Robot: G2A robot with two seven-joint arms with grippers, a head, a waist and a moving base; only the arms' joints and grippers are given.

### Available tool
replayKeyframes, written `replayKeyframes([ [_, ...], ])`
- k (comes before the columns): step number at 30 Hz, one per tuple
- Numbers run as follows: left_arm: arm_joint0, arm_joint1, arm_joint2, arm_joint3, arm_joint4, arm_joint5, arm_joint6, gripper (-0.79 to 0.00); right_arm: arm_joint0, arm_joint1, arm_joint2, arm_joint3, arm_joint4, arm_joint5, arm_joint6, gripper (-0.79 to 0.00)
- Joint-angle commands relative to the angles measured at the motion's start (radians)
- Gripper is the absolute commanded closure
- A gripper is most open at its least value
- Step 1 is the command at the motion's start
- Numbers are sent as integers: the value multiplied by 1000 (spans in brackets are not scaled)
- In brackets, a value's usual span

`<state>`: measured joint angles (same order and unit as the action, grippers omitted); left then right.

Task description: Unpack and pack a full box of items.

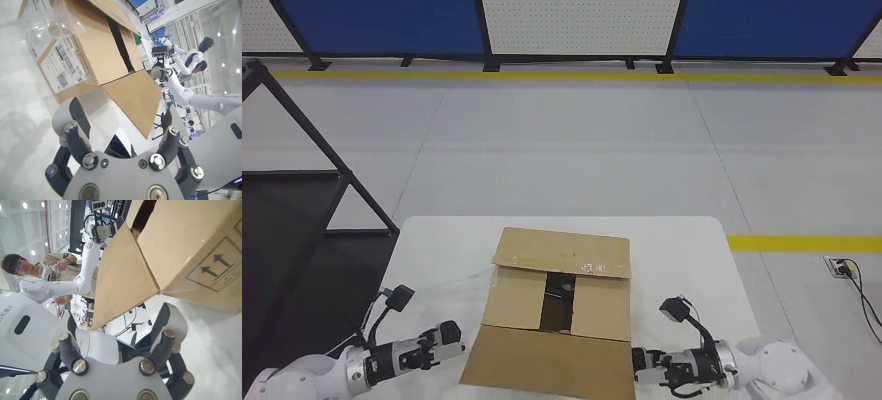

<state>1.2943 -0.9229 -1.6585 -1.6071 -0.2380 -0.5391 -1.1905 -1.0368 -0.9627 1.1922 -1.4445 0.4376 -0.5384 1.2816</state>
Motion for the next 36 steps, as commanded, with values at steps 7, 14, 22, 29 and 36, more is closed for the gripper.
replayKeyframes([
  [7,5,4,-26,-2,-188,-4,-1,-785,-49,10,109,-12,77,-46,-147,-785],
  [14,-10,11,-36,56,-317,30,-87,-785,-60,9,147,-84,126,-30,-236,-785],
  [22,-30,14,-31,121,-257,67,-6,-785,-7,0,100,-95,91,52,-235,-785],
  [29,-115,13,27,199,-251,85,-43,-785,9,-1,94,-89,99,43,-182,-785],
  [36,-181,9,81,242,-213,77,-52,-785,5,2,106,-93,83,27,-148,-785],
])
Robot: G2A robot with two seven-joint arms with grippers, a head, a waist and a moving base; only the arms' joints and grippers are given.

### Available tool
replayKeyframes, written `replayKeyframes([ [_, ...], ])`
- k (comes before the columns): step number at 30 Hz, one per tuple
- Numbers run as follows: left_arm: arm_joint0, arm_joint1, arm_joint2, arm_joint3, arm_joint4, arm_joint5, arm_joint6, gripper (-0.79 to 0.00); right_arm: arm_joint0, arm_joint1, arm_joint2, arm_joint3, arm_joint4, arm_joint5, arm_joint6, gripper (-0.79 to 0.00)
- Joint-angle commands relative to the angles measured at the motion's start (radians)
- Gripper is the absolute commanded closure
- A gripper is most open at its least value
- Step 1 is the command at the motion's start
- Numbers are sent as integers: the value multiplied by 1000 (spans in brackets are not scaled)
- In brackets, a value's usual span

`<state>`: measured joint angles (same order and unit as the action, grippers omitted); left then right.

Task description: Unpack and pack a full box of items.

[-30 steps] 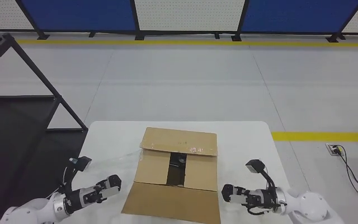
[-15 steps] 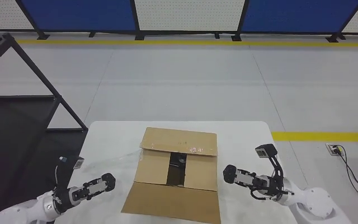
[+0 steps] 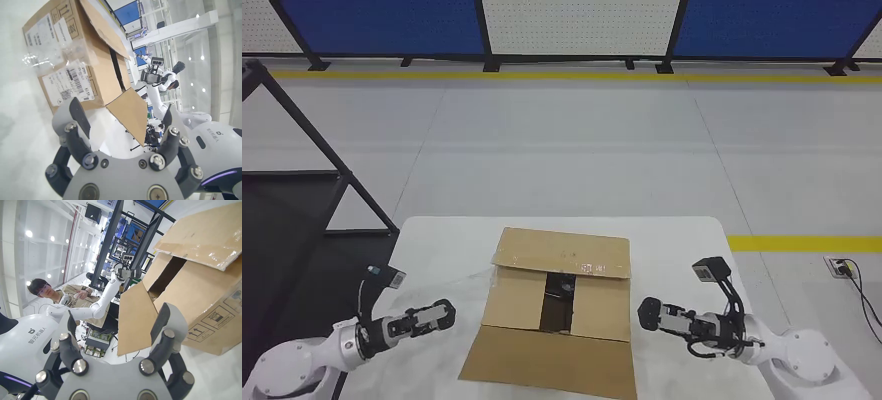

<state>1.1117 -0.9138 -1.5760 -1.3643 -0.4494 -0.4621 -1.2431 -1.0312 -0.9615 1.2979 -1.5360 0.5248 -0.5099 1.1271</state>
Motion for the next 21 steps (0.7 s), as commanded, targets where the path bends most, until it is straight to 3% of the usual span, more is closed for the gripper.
replayKeyframes([
  [1,2,0,-1,-1,-1,0,0,-785,0,1,1,-1,-4,-1,6,-785],
  [9,3,-2,2,0,-6,13,38,-785,-2,0,1,-3,-4,1,0,-785],
  [21,-81,-17,130,-5,53,24,62,-785,-33,2,13,-57,-2,-16,8,-785],
])
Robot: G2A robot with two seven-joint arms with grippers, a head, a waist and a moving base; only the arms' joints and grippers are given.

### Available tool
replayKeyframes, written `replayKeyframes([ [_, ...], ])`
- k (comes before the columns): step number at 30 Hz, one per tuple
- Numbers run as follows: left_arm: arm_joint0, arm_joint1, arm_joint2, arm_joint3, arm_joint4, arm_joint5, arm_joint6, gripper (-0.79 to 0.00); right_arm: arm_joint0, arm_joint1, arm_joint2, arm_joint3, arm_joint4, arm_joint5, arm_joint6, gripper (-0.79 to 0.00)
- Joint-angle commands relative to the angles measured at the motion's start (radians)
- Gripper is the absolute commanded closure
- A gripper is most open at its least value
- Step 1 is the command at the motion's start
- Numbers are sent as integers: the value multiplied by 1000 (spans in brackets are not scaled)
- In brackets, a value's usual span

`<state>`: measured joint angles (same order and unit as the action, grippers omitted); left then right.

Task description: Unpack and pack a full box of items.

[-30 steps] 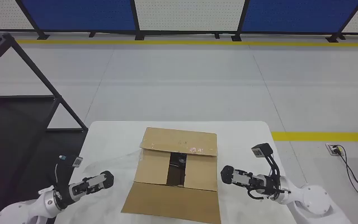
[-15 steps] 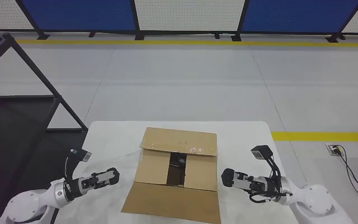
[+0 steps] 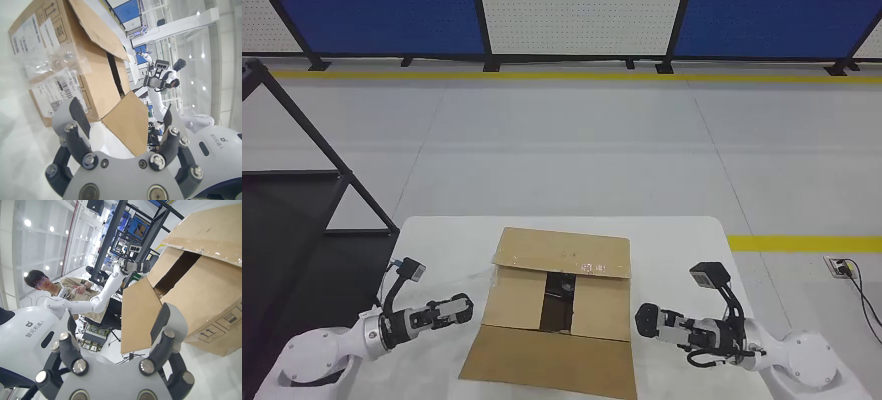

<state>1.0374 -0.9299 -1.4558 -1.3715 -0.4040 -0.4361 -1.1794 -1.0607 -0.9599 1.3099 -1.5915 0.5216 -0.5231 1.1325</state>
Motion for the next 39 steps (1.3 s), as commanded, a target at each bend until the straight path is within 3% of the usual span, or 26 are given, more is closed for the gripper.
replayKeyframes([
  [1,-12,-2,20,4,11,-4,-4,-785,-7,1,3,-4,2,-5,6,-785],
  [9,-35,-5,64,28,18,-11,-43,-785,-62,6,10,-135,-28,-76,58,-785],
  [17,-43,-7,98,21,16,-13,-58,-785,-102,14,5,-246,-83,-57,103,-785],
  [25,-41,-5,97,16,1,-26,-56,-785,-92,12,-26,-229,-185,-2,52,-785],
  [39,-8,11,15,24,-103,-23,-73,-785,-73,14,-129,-183,-360,65,137,-785],
])
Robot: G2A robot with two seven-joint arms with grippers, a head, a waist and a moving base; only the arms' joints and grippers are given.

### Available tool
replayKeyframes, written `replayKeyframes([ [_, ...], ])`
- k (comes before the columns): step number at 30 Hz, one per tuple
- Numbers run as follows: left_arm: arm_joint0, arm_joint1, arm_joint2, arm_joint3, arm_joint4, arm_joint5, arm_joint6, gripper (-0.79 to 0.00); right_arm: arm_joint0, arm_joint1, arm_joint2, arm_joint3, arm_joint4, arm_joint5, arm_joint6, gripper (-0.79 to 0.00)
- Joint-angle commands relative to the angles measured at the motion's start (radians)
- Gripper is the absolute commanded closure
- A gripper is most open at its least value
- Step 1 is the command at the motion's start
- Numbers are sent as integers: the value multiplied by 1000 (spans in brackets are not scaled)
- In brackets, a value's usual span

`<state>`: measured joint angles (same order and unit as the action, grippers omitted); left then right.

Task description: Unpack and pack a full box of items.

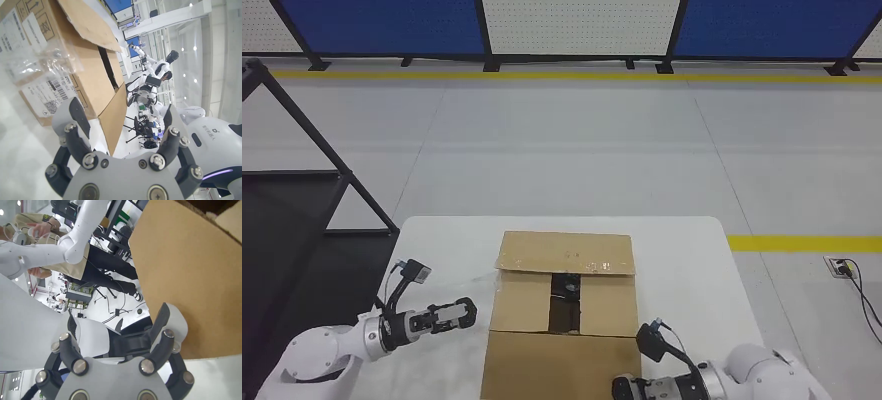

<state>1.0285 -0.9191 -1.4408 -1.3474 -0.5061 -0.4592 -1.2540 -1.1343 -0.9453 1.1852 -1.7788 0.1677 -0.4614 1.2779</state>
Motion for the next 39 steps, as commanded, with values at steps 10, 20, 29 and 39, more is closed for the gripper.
replayKeyframes([
  [10,2,1,11,-6,2,-2,-5,-785,10,-5,-52,37,-86,50,-73,-785],
  [20,10,4,9,-5,-2,-9,-7,-785,25,-3,-61,14,-57,54,-48,-785],
  [29,26,12,-25,-20,-21,-25,-6,-785,53,9,87,-34,317,114,-103,-785],
  [39,105,31,-172,-85,-133,-71,-14,-785,72,6,99,-12,399,180,-147,-785],
])
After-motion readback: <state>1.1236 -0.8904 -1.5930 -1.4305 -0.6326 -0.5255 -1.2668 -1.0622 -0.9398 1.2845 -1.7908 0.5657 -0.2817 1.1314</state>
